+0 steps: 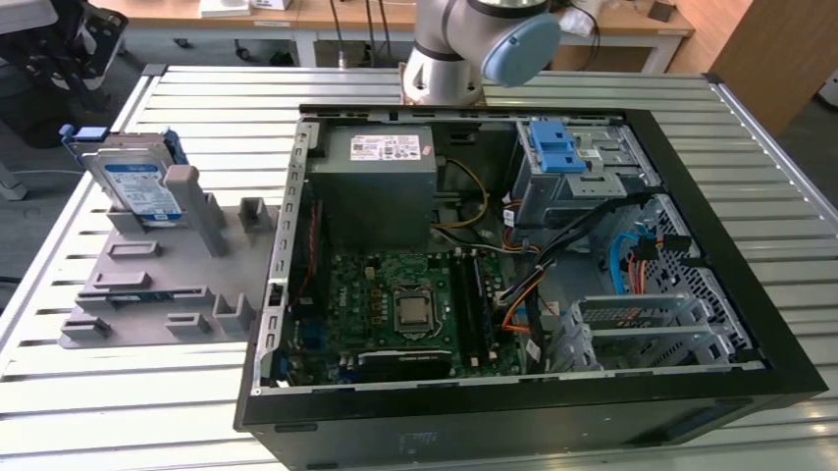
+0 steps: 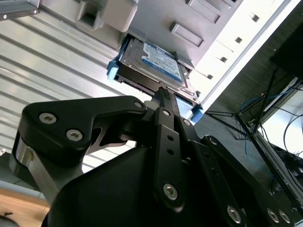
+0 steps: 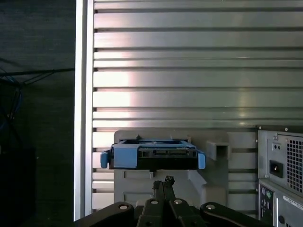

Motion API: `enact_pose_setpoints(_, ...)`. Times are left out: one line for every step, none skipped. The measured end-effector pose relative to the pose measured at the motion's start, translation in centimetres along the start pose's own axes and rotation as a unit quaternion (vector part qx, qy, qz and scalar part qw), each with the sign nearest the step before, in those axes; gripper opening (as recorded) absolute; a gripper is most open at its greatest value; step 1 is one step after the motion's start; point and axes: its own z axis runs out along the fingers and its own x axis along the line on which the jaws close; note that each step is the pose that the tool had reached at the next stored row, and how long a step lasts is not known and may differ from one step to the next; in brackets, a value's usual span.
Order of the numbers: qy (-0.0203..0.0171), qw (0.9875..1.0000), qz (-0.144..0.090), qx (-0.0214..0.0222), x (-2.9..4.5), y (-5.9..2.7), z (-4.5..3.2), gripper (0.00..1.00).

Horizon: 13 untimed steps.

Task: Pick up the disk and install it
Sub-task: 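Reach for the disk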

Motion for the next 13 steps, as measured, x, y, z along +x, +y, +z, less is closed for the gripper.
enact_pose_setpoints(0.0001, 1.0, 0.0, 0.0, 0.15, 0.06, 0.03, 0.11)
enact_pose_setpoints(0.0, 1.0, 0.0, 0.0, 0.3, 0.09, 0.07, 0.11)
enact_pose_setpoints(0.0, 1.0, 0.0, 0.0, 0.48, 0.12, 0.12, 0.11)
enact_pose_setpoints(0.0001, 1.0, 0.0, 0.0, 0.69, 0.15, 0.16, 0.11)
enact_pose_setpoints(0.0, 1.0, 0.0, 0.0, 0.94, 0.18, 0.22, 0.11)
enact_pose_setpoints(0.0, 1.0, 0.0, 0.0, 1.16, 0.21, 0.28, 0.11)
enact_pose_setpoints(0.0, 1.0, 0.0, 0.0, 1.39, 0.25, 0.34, 0.11)
enact_pose_setpoints(0.0, 1.0, 0.0, 0.0, 1.52, 0.28, 0.39, 0.11)
enact_pose_setpoints(-0.0001, 1.0, 0.0, -0.0001, 1.61, 0.33, 0.44, 0.11)
enact_pose_setpoints(0.0001, 1.0, 0.0, 0.0, 1.72, 0.34, 0.48, 0.11)
enact_pose_setpoints(0.0, 1.0, 0.0, 0.0, 1.84, 0.34, 0.55, 0.11)
enact_pose_setpoints(-0.0002, 1.0, 0.003, -0.0001, 1.94, 0.37, 0.63, 0.11)
enact_pose_setpoints(-0.0003, 1.0, 0.007, -0.0002, 2.03, 0.39, 0.68, 0.11)
